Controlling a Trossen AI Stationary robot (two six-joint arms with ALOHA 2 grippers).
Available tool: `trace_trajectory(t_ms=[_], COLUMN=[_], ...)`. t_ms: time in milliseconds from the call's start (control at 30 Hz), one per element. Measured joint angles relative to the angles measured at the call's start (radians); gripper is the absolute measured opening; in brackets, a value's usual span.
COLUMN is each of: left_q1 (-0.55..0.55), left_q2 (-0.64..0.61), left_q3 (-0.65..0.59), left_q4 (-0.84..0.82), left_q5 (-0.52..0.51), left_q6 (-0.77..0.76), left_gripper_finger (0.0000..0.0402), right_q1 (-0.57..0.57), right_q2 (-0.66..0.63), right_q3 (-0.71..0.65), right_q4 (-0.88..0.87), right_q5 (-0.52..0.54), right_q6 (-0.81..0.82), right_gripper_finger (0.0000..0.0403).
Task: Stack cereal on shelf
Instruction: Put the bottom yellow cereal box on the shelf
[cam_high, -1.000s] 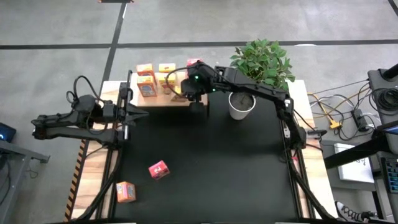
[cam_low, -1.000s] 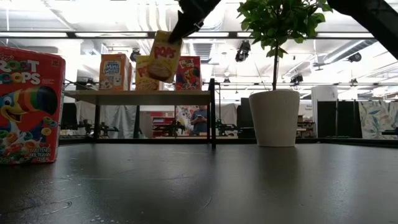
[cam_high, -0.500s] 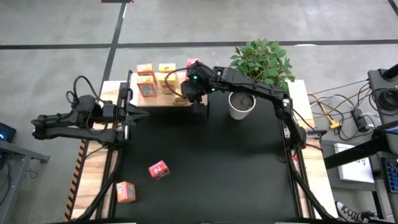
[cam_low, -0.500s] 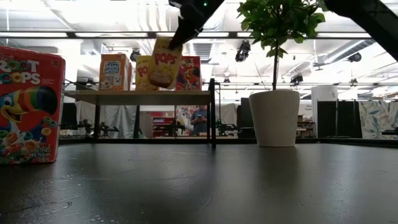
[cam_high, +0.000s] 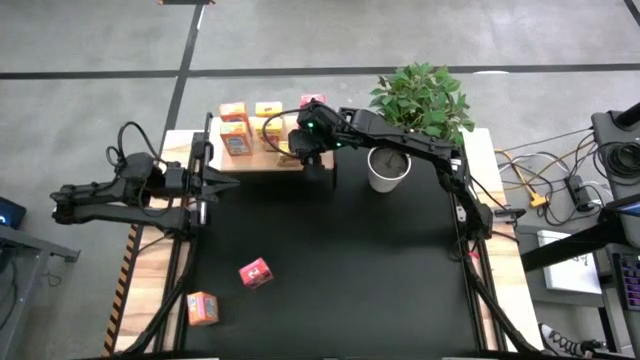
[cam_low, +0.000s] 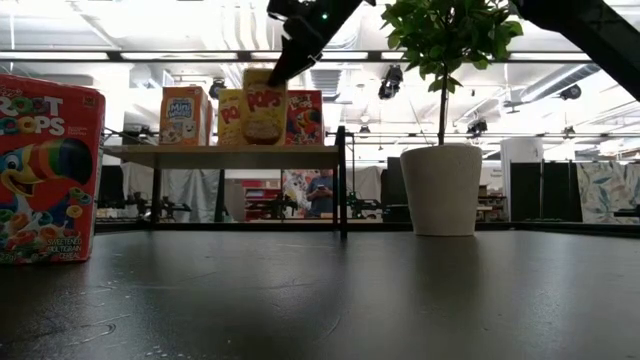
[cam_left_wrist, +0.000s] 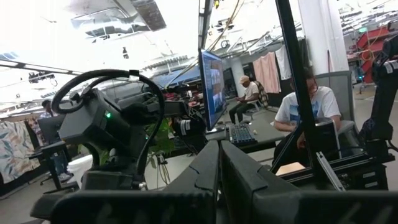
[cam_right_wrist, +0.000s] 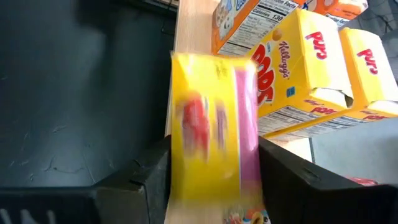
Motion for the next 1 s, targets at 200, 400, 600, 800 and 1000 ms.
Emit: trace_trajectory(t_ms=[200,400,600,800,1000], left_q1=[0.0,0.0,0.0,0.0,0.0], left_q2=[0.0,0.0,0.0,0.0,0.0], left_q3=[0.0,0.0,0.0,0.0,-0.036], left_q4=[-0.001,-0.004,-0.006,-0.025,-0.038], left_q5=[0.0,0.0,0.0,0.0,-0.003], left_q6=[0.0,0.0,0.004,0.004,-0.007], left_gripper_finger=[0.0,0.0,0.0,0.0,0.0], right_q1=[-0.004,-0.004,-0.004,-0.004,0.008], right_q2=[0.0,0.0,-0.006,-0.03,-0.072], right_q3=[0.0,0.003,0.003,0.004,0.004], right_q4=[0.012,0.023,0.027,0.026,0.013], right_q5=[0.001,0.001,0.001,0.001,0.0], right_q6=[0.0,-0.001,-0.009,0.001,0.01], right_gripper_finger=[0.02,0.0201,0.0201,0.0201,0.0201])
